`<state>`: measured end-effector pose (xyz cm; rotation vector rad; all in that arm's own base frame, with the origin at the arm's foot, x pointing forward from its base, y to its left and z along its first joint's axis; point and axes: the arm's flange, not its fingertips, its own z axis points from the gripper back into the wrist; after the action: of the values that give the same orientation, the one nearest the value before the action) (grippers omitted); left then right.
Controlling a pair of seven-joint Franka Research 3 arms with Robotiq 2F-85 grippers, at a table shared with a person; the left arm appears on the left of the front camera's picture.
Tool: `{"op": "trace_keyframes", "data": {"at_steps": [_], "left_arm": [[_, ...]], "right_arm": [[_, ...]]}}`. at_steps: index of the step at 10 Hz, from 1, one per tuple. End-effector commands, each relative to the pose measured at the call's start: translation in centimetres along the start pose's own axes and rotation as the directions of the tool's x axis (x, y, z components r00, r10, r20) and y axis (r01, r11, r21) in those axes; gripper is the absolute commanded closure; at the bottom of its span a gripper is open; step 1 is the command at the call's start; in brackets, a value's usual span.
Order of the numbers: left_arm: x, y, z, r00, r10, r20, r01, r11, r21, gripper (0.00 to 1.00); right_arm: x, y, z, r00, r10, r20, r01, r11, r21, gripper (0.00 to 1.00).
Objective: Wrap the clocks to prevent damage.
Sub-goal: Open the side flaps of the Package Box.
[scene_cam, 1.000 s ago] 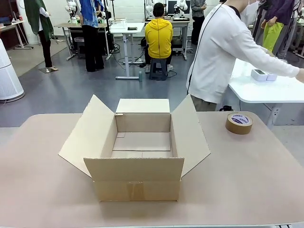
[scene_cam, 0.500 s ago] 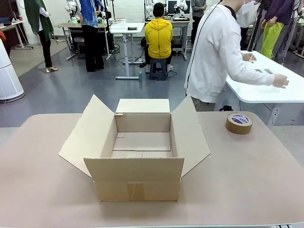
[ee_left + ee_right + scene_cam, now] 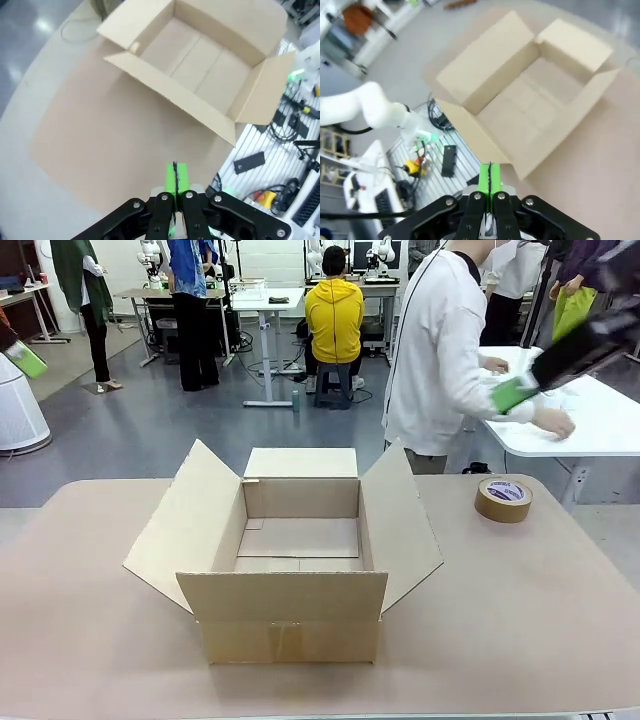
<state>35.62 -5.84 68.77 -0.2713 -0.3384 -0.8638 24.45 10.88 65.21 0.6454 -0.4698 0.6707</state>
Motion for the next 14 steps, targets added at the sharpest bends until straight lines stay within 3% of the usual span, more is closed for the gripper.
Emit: {"op": "trace_keyframes", "data": {"at_steps": [1, 2, 4, 6, 7, 11, 12, 13, 14], "left_arm": [[4.0, -0.5, -2.4, 0.977, 0.098, -0.19, -0.1, 0.995, -0.002, 1.0], [6.1, -1.6, -5.2, 0.958, 0.173, -0.229, -0.165, 0.985, 0.056, 1.0], [7.4, -3.1, -9.8, 0.946, 0.246, -0.21, -0.217, 0.964, 0.151, 1.0], [7.4, -3.9, -11.9, 0.948, 0.26, -0.186, -0.223, 0.955, 0.197, 1.0], [7.3, -4.4, -12.7, 0.948, 0.261, -0.183, -0.22, 0.951, 0.216, 1.0], [6.7, -4.6, -14.1, 0.951, 0.254, -0.174, -0.206, 0.946, 0.252, 1.0], [7.4, -4.4, -13.8, 0.953, 0.235, -0.192, -0.194, 0.958, 0.212, 1.0], [7.4, -4.4, -13.8, 0.953, 0.235, -0.192, -0.194, 0.958, 0.212, 1.0], [7.4, -4.4, -13.8, 0.953, 0.235, -0.192, -0.194, 0.958, 0.212, 1.0]], "right_arm": [[4.7, 0.3, -2.1, 0.979, -0.2, -0.026, 0.2, 0.98, -0.001, 1.0], [6.7, 0.3, -4.4, 0.962, -0.272, -0.021, 0.27, 0.96, -0.073, 1.0], [8.3, -0.9, -8.3, 0.942, -0.335, -0.001, 0.323, 0.911, -0.255, 1.0], [8.9, -2.3, -11.3, 0.909, -0.417, 0.007, 0.366, 0.79, -0.492, 1.0], [9.2, -2.7, -12.9, 0.897, -0.442, 0.002, 0.372, 0.753, -0.543, 1.0], [9.4, -2.3, -14.9, 0.904, -0.426, -0.03, 0.359, 0.795, -0.488, 1.0], [8.9, -2.1, -14.2, 0.922, -0.384, -0.058, 0.323, 0.841, -0.434, 1.0], [8.7, -2.4, -15.8, 0.91, -0.414, -0.035, 0.335, 0.781, -0.527, 1.0], [8.7, -2.4, -15.8, 0.91, -0.414, -0.035, 0.335, 0.781, -0.527, 1.0]]}}
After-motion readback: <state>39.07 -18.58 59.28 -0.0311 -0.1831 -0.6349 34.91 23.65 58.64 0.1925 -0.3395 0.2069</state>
